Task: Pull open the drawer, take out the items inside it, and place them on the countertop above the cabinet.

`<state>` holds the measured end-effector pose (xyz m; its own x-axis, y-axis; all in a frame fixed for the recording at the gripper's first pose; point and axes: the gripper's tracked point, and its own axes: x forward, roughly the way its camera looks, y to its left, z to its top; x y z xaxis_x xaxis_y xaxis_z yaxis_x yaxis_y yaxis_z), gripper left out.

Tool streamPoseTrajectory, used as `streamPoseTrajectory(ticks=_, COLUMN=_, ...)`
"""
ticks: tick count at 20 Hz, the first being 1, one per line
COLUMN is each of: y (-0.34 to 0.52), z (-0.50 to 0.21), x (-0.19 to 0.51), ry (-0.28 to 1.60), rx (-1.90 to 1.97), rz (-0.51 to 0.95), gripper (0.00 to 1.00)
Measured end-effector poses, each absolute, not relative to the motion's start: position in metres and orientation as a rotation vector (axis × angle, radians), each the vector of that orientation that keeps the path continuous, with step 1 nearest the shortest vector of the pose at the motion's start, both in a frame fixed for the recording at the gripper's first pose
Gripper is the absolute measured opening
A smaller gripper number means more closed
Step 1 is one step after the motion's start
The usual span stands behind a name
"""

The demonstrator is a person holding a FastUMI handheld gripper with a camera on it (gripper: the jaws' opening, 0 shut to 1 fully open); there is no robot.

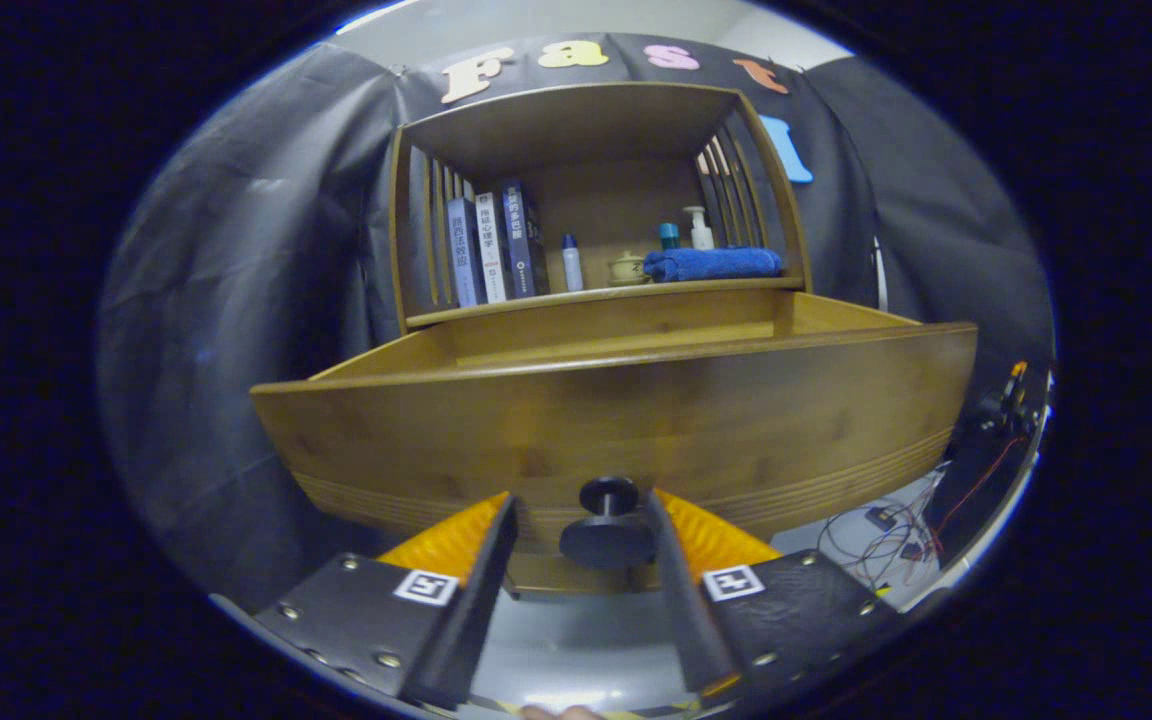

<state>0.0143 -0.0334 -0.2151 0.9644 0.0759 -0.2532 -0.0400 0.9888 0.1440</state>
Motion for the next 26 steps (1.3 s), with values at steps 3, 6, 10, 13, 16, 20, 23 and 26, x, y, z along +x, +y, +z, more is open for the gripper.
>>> streamPoseTrajectory(ticks=3, y=-0.043, z=-0.189, x=0.010, ry=0.247, rx=0.103, rz=0.026, gripper=0.90)
streamPoseTrajectory(ticks=6, y=-0.046, z=-0.169, x=0.007, ry=0.271, rx=0.107, rz=0.010, gripper=0.99)
streamPoseTrajectory(ticks=10, y=-0.041, z=-0.141, x=0.007, ry=0.298, rx=0.096, rz=0.017, gripper=0.99)
streamPoseTrajectory(ticks=13, y=-0.041, z=-0.113, x=0.017, ry=0.298, rx=0.019, rz=0.031, gripper=0.99)
streamPoseTrajectory(ticks=16, y=-0.041, z=-0.086, x=0.037, ry=0.304, rx=-0.015, rz=0.034, gripper=0.99)
streamPoseTrajectory(ticks=20, y=-0.045, z=-0.074, x=0.076, ry=0.389, rx=0.004, rz=0.040, gripper=0.98)
streamPoseTrajectory(ticks=23, y=-0.060, z=-0.074, x=0.108, ry=0.451, rx=-0.017, rz=0.002, gripper=0.99)
streamPoseTrajectory(ticks=26, y=-0.062, z=-0.094, x=0.128, ry=0.563, rx=-0.006, rz=0.020, gripper=0.99)
